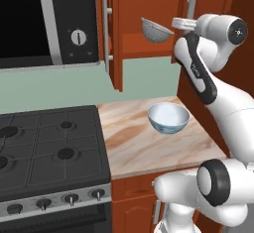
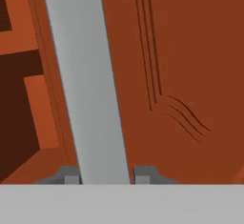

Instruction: Open the cabinet and setup a tea strainer by placing it in the bowl upright.

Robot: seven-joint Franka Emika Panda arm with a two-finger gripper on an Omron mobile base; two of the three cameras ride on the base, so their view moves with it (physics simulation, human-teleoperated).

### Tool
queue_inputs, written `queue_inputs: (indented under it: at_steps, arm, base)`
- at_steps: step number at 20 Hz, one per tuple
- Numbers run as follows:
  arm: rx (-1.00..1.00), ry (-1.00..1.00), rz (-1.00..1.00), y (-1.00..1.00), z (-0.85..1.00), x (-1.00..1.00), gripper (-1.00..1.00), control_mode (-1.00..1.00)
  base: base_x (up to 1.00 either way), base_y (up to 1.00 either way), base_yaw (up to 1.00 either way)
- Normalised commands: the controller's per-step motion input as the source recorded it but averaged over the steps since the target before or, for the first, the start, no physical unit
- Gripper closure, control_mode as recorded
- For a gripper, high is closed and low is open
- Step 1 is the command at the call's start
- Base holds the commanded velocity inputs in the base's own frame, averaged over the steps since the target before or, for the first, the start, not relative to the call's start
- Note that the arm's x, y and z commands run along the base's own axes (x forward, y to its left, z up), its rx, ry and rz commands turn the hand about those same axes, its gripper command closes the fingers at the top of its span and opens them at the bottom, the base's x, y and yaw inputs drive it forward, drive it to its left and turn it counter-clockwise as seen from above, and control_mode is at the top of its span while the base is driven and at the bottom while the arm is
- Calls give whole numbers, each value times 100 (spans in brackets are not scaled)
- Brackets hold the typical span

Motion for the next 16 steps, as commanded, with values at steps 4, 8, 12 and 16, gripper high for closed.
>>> queue_inputs:
  at_steps: [4, 8, 12, 16]
  arm:
    - [3, 7, 2, -80, 15, -44, 100, -100]
    - [0, 12, 1, -55, 19, -56, 100, -100]
    - [0, 15, 0, -44, 14, -68, 100, -100]
    - [0, 17, 0, -46, 2, -72, 100, -100]
  base:
    - [0, 0, 0]
    - [0, 0, 0]
    - [0, 0, 0]
    - [0, 0, 0]
